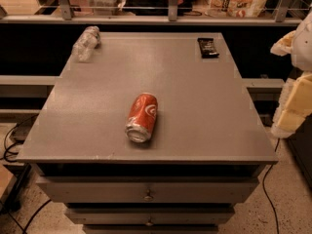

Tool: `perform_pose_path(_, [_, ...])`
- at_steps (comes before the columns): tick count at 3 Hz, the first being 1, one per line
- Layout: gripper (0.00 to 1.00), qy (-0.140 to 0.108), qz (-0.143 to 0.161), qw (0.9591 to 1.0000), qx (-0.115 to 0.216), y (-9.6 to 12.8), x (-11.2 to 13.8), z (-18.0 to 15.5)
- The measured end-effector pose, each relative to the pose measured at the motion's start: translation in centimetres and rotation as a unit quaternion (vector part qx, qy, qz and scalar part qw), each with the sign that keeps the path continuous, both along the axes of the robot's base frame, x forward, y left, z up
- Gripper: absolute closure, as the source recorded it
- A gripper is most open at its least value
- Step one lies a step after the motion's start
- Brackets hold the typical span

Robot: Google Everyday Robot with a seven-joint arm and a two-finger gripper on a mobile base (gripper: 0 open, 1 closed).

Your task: Move rxbar chocolate near water bottle

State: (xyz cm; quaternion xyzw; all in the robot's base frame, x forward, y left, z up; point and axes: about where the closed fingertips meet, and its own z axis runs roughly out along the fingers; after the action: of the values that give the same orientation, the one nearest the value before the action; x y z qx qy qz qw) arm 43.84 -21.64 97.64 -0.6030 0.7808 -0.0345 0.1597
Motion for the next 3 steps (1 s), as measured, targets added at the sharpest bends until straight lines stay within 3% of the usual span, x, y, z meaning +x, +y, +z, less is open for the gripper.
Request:
perform_pose_path(1, [0.00, -0.003, -0.001, 1.0000, 0.001, 0.1, 0.1, 0.1])
perform_pose_path(2, [0.00, -0.034, -0.010, 0.9980, 0.052, 0.8, 1.3, 0.6])
perform_pose_path(3, [0.00, -0.093, -0.035, 0.9829, 0.155, 1.5, 5.1, 1.1])
